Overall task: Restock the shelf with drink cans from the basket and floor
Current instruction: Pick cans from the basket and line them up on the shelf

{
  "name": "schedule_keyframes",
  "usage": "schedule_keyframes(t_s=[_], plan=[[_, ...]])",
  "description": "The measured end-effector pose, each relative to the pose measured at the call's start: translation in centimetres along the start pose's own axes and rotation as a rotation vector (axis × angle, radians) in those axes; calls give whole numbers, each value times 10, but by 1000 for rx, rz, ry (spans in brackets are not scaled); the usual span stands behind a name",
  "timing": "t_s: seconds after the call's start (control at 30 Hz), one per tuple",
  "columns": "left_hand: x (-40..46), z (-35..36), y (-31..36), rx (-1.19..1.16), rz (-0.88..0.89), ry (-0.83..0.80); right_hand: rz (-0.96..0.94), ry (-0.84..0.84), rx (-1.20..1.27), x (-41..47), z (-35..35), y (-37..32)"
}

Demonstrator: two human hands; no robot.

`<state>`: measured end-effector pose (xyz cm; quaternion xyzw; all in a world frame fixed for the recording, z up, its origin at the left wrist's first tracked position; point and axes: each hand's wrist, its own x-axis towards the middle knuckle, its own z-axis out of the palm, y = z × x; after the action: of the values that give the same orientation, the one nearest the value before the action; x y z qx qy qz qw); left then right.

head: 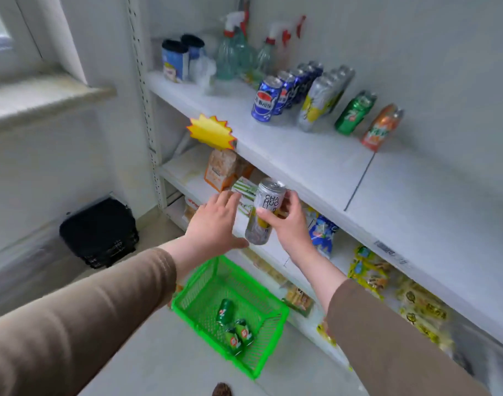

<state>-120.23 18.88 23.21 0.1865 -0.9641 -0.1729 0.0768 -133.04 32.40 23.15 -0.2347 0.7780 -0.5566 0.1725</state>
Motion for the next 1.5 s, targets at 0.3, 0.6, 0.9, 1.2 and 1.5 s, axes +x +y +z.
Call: schedule_keyframes(t_s=[0.3, 0.6, 0.9, 1.2, 1.5], plan=[[94, -75, 34, 37, 73, 98, -125, 123, -19, 82, -44, -88], [189, -67, 41, 74, 39, 33, -94, 204, -112, 183, -56, -71], [246, -61, 26, 77, 81, -5, -75, 287, -113, 240, -48, -73], [265, -56, 14, 72, 95, -27, 9, 365, -153, 261, -34, -49], [276, -48, 10, 86, 99, -41, 87, 431, -259, 271, -16, -34]])
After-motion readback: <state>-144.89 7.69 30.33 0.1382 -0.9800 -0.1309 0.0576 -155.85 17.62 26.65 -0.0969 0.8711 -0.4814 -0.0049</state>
